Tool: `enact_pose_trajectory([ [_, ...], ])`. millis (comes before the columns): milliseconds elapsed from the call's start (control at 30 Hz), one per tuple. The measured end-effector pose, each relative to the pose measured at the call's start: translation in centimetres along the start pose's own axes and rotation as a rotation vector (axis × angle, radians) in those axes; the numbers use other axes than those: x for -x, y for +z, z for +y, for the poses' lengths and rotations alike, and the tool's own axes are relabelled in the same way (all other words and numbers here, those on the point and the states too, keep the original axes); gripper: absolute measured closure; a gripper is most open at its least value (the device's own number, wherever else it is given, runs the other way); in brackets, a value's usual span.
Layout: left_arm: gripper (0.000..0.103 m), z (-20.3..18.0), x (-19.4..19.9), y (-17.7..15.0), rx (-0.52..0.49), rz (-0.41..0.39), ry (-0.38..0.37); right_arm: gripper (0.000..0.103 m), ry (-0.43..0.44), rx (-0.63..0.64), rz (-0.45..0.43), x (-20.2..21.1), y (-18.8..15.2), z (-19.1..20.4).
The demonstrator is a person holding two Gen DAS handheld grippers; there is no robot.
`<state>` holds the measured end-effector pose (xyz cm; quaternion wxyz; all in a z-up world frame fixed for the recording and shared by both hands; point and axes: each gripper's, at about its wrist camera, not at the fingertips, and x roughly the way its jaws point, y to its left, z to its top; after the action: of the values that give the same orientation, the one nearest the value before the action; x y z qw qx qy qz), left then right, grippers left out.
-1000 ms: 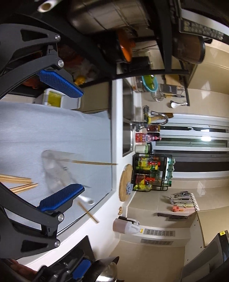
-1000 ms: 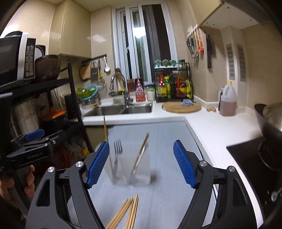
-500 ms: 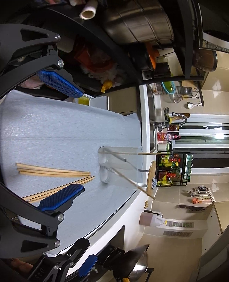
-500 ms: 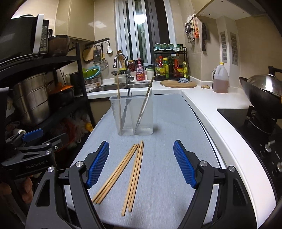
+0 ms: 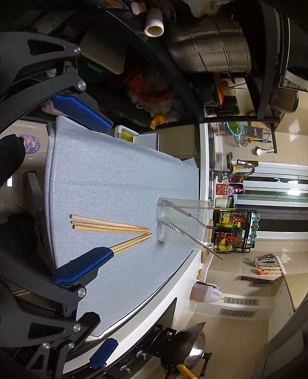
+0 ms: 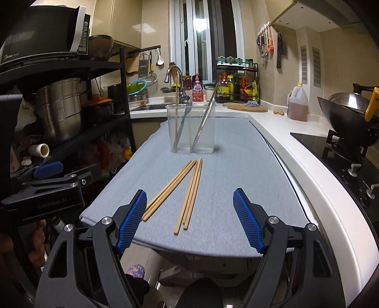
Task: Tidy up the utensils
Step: 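Withdraw both grippers from the container and move back over the chopsticks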
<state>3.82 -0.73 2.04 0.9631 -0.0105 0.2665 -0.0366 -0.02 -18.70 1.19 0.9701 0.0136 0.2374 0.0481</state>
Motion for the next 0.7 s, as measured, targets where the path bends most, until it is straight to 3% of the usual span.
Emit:
enact_pose_trajectory([
  [700,0.008,0.0,-0.3,-1.5,-0.008,0.022,-0.007,0.028,0.012,0.0,0.044,-0.5,-1.0,0.0],
])
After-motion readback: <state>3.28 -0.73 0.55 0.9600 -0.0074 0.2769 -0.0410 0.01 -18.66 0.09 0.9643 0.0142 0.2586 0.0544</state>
